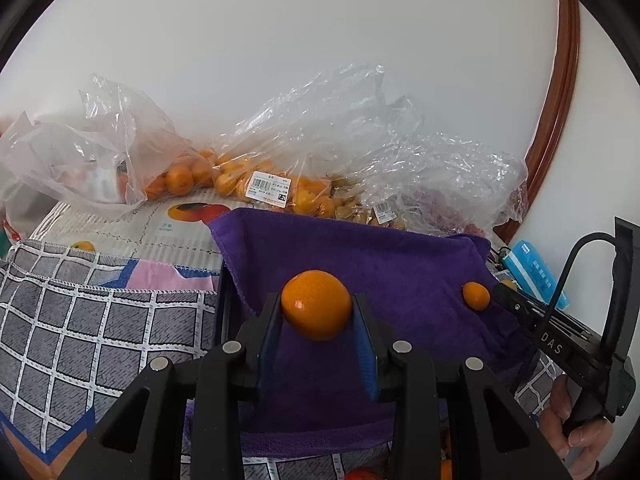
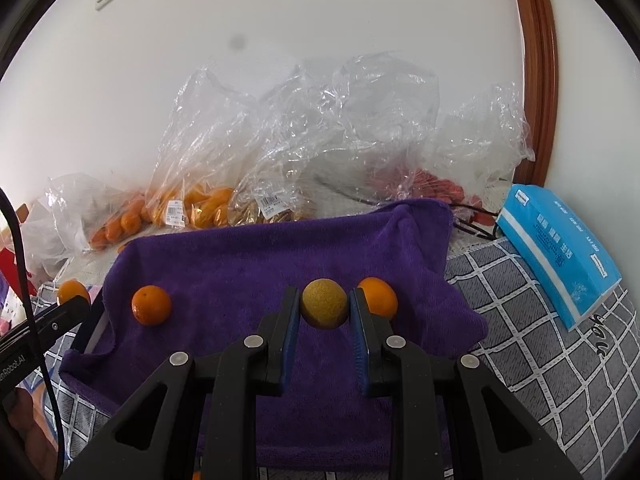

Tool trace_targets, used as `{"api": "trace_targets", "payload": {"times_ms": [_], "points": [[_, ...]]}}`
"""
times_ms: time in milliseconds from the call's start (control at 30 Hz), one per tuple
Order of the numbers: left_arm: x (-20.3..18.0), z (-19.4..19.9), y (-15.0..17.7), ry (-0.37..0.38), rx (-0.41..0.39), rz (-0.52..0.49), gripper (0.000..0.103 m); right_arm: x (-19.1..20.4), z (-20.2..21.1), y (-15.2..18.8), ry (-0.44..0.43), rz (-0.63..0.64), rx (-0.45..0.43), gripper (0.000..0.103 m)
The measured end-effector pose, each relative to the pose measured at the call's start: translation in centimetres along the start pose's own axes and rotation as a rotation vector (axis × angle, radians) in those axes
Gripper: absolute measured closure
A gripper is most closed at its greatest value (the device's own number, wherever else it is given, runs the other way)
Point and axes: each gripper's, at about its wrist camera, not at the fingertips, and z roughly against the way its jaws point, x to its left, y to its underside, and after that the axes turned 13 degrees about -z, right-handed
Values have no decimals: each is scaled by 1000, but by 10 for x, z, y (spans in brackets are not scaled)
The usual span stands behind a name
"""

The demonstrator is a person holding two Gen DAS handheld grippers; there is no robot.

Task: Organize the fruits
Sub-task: 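Carry the held orange and yellow-green fruit over the purple towel, then open the left tool to drop the orange while the right tool releases the yellow-green fruit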

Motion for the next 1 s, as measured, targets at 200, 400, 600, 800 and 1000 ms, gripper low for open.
{"api": "trace_targets", "payload": {"times_ms": [200,400,600,800,1000], "points": [[1,-6,2,1,18,3,70,0,-8,5,7,7,33,78],[1,-10,4,1,31,-2,70,0,-16,10,19,13,70,78],[0,-13,5,8,48,0,70,0,-22,13,37,19,97,78],[-2,-16,7,12,62,-9,70,0,-25,15,59,25,114,78],[-3,-19,8,19,79,-13,70,-3,-28,16,71,20,129,78]]}}
